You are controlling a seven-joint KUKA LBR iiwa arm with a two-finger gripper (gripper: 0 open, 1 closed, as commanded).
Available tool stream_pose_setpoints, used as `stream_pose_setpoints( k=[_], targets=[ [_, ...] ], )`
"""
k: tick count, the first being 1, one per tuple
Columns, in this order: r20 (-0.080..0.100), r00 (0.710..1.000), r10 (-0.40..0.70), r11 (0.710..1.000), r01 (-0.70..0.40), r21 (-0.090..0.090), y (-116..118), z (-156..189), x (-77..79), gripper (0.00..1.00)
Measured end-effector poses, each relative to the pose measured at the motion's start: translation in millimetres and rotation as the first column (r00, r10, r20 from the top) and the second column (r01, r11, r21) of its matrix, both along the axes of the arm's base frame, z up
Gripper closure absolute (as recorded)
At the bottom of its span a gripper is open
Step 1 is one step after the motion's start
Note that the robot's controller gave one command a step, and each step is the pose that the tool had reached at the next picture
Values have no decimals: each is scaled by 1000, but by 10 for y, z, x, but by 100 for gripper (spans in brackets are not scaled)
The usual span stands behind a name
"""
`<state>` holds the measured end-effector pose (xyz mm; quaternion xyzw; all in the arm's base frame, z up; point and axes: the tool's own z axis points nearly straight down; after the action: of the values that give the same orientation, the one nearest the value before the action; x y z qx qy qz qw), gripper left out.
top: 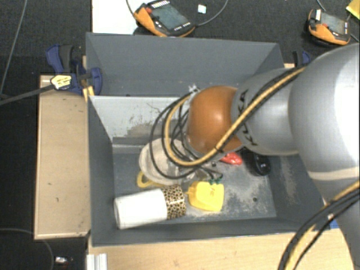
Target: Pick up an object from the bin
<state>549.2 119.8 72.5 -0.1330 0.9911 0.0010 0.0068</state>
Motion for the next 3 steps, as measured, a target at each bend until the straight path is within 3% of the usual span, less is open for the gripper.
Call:
stream_pose_setpoints(
  k=[1, 2, 3],
  targets=[
    [10, 952, 305, 952, -305, -4, 0, -3, 114, 100],
    [10, 937, 348, 937, -348, -5, 14, -6, 172, 100],
    [11, 957, 291, 957, -291, -4, 120, -7, 145, 100]
  ],
)
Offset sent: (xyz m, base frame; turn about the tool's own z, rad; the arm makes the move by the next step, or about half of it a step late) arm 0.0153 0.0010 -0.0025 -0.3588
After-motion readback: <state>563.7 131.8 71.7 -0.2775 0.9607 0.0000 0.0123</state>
